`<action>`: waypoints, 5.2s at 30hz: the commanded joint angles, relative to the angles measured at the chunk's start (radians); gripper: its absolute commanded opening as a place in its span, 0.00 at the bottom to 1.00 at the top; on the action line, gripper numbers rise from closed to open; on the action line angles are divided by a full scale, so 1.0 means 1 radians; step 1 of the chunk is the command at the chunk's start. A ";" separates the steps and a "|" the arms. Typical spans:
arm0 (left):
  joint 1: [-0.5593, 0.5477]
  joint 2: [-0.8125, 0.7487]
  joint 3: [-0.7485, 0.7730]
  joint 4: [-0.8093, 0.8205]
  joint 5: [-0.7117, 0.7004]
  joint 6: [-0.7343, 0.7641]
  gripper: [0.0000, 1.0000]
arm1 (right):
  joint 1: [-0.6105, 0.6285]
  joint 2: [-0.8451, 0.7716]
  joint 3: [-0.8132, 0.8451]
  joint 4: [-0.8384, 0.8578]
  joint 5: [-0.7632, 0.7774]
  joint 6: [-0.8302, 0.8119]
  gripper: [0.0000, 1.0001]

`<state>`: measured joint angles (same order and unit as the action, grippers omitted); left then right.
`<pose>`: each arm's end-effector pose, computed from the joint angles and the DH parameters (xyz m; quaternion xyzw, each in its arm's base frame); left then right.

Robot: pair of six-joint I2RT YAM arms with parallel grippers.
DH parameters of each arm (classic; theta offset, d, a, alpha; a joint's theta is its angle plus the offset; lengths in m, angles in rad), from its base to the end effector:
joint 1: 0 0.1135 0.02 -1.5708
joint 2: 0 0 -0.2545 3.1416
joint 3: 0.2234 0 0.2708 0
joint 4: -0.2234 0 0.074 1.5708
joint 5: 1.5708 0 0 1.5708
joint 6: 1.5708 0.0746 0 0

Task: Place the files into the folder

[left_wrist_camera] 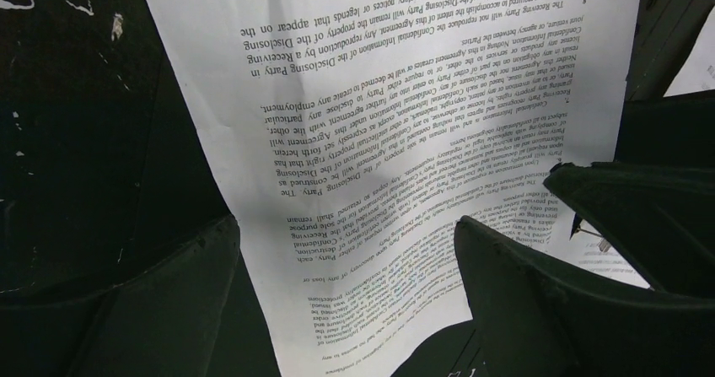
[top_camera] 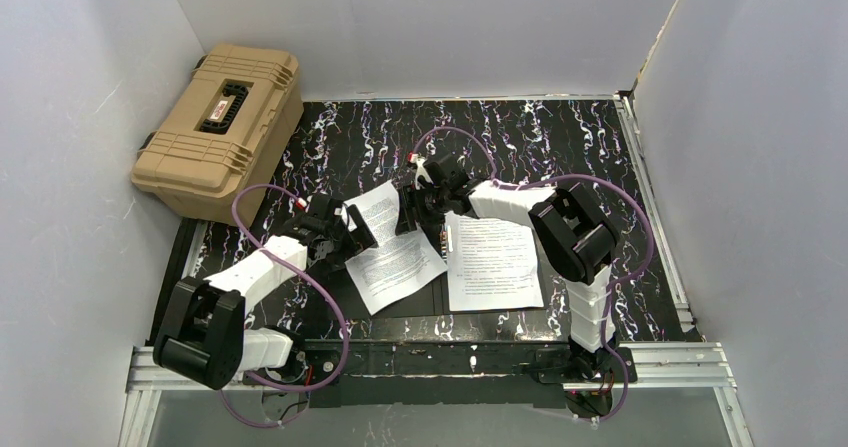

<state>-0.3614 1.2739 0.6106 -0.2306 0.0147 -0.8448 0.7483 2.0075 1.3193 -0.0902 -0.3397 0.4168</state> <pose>0.2649 -0.1013 0.1257 -0.2234 0.9164 -0.1940 0.2695 0.3294 0.3397 0.1214 -0.2144 0.8860 0.3395 0.2318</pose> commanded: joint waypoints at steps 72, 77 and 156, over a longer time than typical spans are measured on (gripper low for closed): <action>0.010 -0.301 -0.015 -0.023 0.220 -0.024 0.98 | -0.053 -0.467 -0.374 0.366 -0.205 0.355 0.01; 0.013 -0.349 -0.037 0.063 0.293 -0.056 0.98 | -0.094 -0.598 -0.380 0.310 -0.199 0.342 0.01; 0.037 -0.572 -0.182 1.185 0.756 -0.519 0.00 | -0.105 -0.991 -0.240 0.130 -0.277 0.424 0.40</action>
<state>-0.3290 0.7162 0.3882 0.9199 0.7345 -1.3727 0.6434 0.9909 1.0588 -0.0082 -0.6052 0.8616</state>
